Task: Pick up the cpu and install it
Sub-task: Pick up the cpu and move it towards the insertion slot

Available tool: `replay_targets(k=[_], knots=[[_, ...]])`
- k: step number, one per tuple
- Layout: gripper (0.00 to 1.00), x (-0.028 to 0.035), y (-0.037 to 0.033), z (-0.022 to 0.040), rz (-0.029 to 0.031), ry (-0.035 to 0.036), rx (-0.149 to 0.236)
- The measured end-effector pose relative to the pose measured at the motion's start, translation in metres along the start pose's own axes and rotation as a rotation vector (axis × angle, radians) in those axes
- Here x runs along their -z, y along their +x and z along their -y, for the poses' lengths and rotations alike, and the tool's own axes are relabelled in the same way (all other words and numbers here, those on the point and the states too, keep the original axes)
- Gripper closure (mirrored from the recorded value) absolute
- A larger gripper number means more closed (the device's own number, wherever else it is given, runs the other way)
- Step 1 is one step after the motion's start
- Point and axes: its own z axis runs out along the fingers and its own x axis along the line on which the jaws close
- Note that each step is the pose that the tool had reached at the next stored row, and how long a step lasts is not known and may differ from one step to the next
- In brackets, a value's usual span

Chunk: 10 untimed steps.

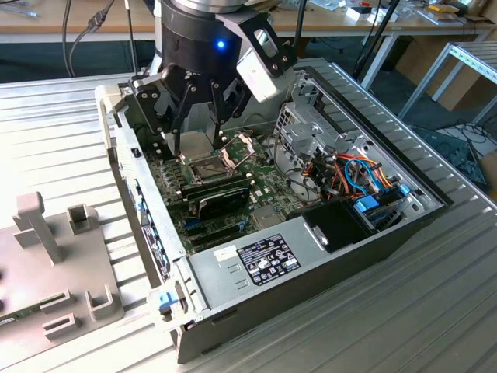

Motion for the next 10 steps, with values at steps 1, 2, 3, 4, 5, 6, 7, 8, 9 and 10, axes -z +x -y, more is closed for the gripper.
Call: replay_targets(k=[1, 2, 3, 4, 5, 6, 7, 8, 9, 10], knots=[[0.45, 0.0, 0.0, 0.0, 0.0, 0.0, 0.0], [0.45, 0.0, -0.0001, 0.0, 0.0, 0.0, 0.0], [0.45, 0.0, -0.0001, 0.0, 0.0, 0.0, 0.0], [0.45, 0.0, -0.0001, 0.0, 0.0, 0.0, 0.0], [0.45, 0.0, -0.0001, 0.0, 0.0, 0.0001, 0.0], [0.45, 0.0, -0.0001, 0.0, 0.0, 0.0, 0.0], [0.45, 0.0, -0.0001, 0.0, 0.0, 0.0, 0.0], [0.45, 0.0, -0.0002, 0.0, 0.0, 0.0, 0.0], [0.45, 0.0, -0.0003, 0.0, 0.0, 0.0, 0.0], [0.45, 0.0, -0.0005, 0.0, 0.0, 0.0, 0.0]])
